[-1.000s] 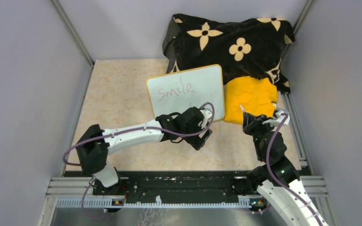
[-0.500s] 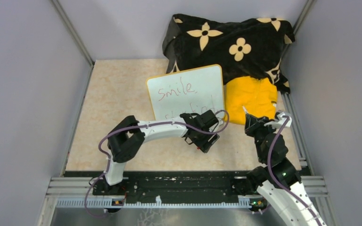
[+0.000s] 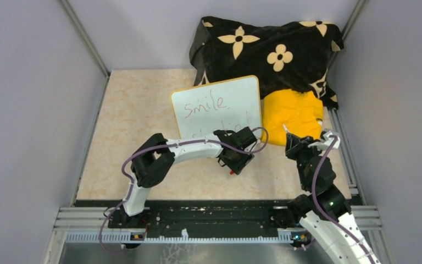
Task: Write a sentence on the whiteboard
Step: Close the whiteboard marker at the center of the board.
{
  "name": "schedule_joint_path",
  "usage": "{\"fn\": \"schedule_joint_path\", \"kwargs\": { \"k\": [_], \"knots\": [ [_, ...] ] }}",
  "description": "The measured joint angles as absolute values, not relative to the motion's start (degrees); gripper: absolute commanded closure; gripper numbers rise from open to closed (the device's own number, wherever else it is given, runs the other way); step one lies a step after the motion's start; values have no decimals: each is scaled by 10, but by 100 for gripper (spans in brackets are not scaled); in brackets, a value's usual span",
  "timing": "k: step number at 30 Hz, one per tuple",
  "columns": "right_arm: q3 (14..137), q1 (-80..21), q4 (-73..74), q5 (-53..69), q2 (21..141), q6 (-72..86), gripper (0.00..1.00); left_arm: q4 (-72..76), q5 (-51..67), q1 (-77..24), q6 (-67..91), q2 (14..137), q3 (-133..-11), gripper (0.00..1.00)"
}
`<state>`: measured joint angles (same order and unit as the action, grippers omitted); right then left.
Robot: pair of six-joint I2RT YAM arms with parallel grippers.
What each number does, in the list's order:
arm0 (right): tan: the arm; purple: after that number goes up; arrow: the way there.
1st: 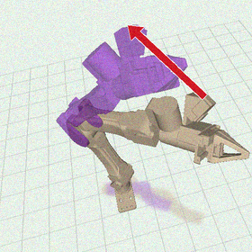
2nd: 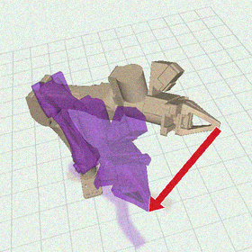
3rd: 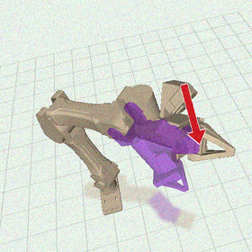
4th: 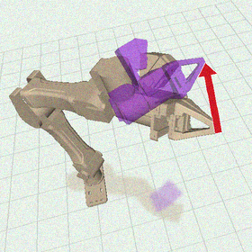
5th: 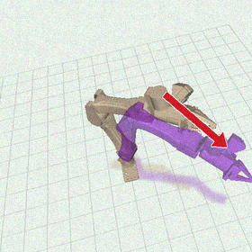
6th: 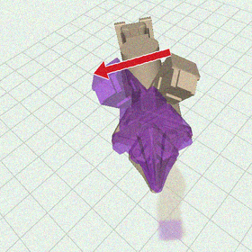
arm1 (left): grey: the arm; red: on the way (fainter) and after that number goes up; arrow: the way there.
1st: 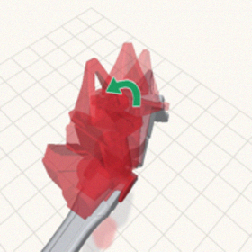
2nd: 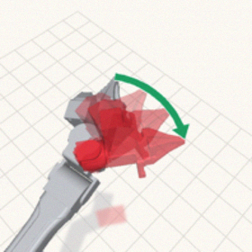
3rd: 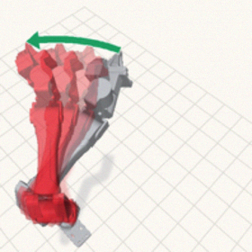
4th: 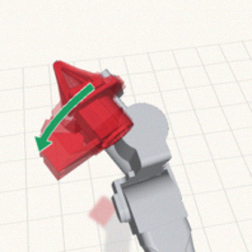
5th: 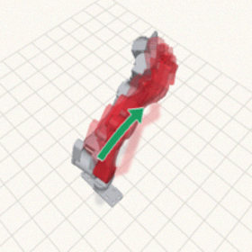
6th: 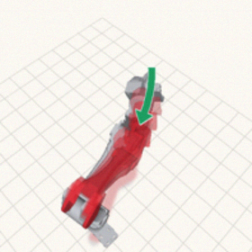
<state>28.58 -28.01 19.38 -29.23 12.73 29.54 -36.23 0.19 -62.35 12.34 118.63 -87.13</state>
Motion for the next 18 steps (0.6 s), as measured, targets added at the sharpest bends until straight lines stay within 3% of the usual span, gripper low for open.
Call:
{"fn": "schedule_joint_path", "kwargs": {
  "k": [18],
  "knots": [
    [286, -280, 194, -292, 127, 295, 100, -363, 20, -611, 120, 1190, -872, 62]
  ]
}}
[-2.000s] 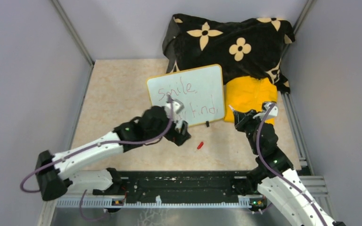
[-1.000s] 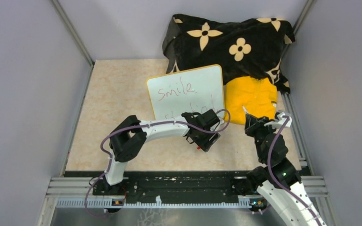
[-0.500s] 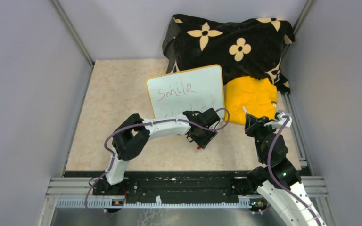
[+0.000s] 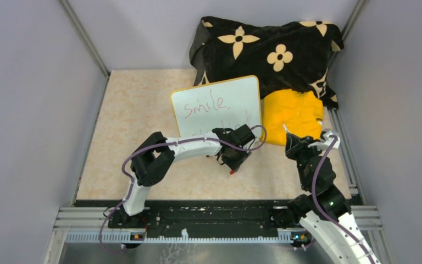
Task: Write a sentence on the whiteboard
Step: Close the whiteboard marker at the center of the board.
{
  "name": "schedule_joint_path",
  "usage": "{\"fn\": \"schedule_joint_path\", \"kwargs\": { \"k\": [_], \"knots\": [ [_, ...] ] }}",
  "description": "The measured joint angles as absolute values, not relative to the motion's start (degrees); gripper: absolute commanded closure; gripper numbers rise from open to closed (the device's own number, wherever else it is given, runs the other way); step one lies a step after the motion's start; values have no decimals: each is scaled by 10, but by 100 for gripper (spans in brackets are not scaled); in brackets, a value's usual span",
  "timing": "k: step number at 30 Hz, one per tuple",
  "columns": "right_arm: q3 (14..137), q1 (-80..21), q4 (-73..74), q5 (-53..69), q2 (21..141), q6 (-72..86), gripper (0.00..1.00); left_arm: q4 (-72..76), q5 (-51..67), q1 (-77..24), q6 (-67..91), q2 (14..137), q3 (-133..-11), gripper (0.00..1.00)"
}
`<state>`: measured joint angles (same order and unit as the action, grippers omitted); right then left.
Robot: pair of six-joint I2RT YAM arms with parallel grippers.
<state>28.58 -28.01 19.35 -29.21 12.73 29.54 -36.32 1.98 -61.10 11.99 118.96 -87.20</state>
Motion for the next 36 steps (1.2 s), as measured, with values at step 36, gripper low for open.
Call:
{"fn": "schedule_joint_path", "kwargs": {
  "k": [36],
  "knots": [
    [292, -280, 185, -288, 144, 284, 100, -310, 39, -560, 160, 1042, -792, 100]
  ]
}}
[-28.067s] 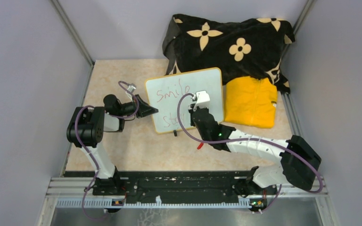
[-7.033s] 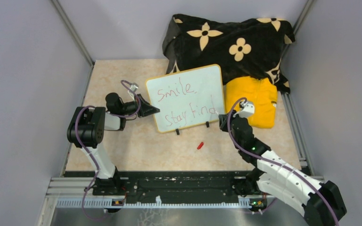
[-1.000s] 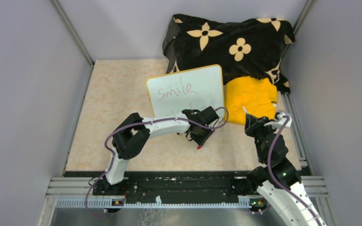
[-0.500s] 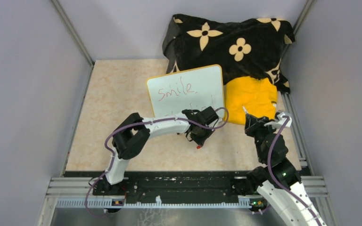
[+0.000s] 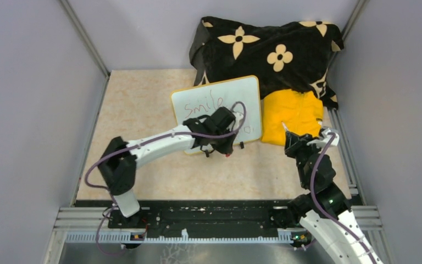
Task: Write a sentence on the whiteboard
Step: Close the whiteboard marker at the center of the board.
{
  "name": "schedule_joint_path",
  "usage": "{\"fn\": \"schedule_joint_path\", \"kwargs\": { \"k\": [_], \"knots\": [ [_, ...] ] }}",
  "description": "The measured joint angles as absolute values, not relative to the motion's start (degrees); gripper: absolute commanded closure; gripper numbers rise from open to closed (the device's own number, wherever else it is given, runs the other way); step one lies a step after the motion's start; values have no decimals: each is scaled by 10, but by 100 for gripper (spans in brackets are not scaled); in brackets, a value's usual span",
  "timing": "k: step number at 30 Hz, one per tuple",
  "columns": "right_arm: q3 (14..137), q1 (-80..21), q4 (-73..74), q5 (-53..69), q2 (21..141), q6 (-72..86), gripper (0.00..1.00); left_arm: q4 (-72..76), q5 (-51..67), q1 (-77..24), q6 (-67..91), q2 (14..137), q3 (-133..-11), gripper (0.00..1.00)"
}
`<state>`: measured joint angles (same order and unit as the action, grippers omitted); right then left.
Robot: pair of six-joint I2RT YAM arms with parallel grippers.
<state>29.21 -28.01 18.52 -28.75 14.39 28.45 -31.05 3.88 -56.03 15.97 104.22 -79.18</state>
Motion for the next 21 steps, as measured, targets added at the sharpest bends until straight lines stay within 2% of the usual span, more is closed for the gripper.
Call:
{"fn": "schedule_joint_path", "kwargs": {
  "k": [7, 12, 16, 21],
  "knots": [
    [328, -280, 138, -264, 191, 277, 100, -237, 25, -503, 182, 860, -765, 100],
    [373, -280, 83, -236, 267, 276, 100, -177, 45, -378, 197, 743, -739, 100],
    [424, -286, 22, -217, 341, 275, 100, -141, 49, -336, 204, 703, -738, 100],
    [482, -368, -58, -240, 415, 238, 100, -75, 60, -317, 227, 639, -724, 100]
  ]
}}
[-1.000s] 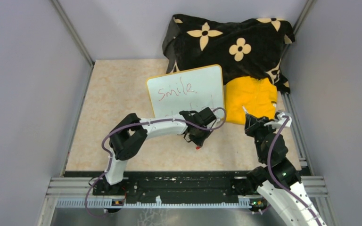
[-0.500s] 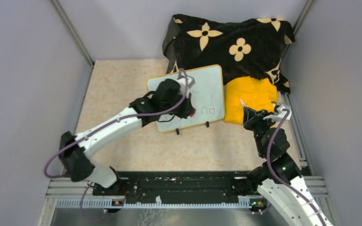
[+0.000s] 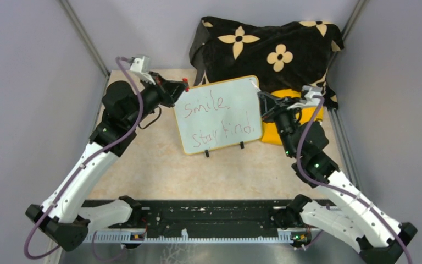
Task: Write a sentence on the whiteboard
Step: Close the whiteboard marker at the center of the board.
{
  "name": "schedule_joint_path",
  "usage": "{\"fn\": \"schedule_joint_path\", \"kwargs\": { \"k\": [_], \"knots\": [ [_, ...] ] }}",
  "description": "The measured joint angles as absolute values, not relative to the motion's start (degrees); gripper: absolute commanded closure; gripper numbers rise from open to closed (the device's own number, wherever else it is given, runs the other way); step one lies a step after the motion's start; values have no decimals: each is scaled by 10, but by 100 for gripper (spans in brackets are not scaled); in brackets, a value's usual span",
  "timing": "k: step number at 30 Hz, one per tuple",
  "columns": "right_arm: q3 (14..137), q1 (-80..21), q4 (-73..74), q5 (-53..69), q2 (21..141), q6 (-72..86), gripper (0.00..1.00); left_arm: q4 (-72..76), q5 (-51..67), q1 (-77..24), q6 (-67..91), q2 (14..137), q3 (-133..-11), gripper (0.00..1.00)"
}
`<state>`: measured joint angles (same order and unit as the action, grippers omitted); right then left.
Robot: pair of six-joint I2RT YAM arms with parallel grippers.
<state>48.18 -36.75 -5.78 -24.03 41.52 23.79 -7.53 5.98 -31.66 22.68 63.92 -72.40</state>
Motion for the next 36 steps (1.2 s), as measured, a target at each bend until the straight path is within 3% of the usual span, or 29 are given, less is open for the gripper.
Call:
{"fn": "schedule_joint_path", "kwargs": {
  "k": [5, 11, 26, 36],
  "knots": [
    [516, -530, -189, -295, 495, 120, 100, -11, 68, -284, 260, 598, -700, 100],
    [493, -642, -327, -335, 543, -25, 100, 62, 102, -207, 337, 575, -660, 100],
    [296, -846, -589, -429, 538, -233, 100, 338, 197, -151, 648, 475, -425, 100],
    [310, -879, -746, -406, 658, -332, 100, 419, 208, -150, 775, 430, -372, 100]
  ]
}}
